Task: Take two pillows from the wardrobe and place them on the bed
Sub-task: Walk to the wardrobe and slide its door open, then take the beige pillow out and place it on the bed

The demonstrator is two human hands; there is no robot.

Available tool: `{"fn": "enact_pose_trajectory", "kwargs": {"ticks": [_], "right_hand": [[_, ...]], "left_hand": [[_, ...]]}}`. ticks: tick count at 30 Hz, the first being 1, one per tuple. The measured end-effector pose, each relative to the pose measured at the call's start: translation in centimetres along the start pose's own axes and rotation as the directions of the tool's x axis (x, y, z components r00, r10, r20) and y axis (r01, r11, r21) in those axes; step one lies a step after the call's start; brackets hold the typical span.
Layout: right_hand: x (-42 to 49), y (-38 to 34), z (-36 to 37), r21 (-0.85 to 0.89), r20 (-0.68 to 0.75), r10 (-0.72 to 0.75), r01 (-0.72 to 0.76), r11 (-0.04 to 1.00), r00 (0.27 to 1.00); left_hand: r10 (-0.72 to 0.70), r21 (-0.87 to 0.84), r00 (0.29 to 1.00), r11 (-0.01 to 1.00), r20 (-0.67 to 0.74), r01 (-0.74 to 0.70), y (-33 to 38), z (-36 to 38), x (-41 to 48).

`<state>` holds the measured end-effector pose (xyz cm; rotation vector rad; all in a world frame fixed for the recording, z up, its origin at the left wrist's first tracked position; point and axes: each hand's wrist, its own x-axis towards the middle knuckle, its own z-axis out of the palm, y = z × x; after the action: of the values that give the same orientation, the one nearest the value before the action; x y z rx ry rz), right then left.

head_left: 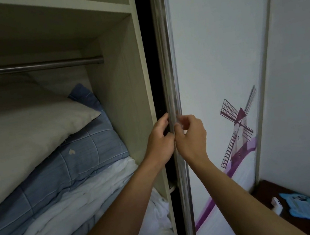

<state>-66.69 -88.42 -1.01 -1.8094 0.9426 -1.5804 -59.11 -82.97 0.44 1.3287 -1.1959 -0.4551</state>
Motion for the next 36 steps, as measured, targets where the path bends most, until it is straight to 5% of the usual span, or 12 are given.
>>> {"fn": "enact_pose_trajectory", "kwargs": {"ticks": [7,14,33,36], "right_hand": [[-1.7,-5.5,3.3,0.360,0.221,-0.061,-0.023,0.933,0.973],[-3.7,-10.1,8.6,0.519,0.412,-0.159,-0.088,0.850,0.897],[-3.9,-19.7,25.4,0.551,0.516,-0.319,-0.023,0.834,0.795],[-2.6,-19.7,27.0,0.520,0.504,-0.338,0.033,0.853,0.795]], "left_hand": [[0.042,-0.015,0.964,0.999,-0.262,-0.047,3.0,-6.6,-2.3],[0.088,0.118,0.875,0.992,-0.475,-0.036,3.8,-15.4,-5.4],[0.201,0.279,0.694,0.960,-0.692,0.001,3.3,-36.5,-7.3],[0.214,0.318,0.617,0.946,-0.757,0.063,2.6,-38.5,-7.1]]}}
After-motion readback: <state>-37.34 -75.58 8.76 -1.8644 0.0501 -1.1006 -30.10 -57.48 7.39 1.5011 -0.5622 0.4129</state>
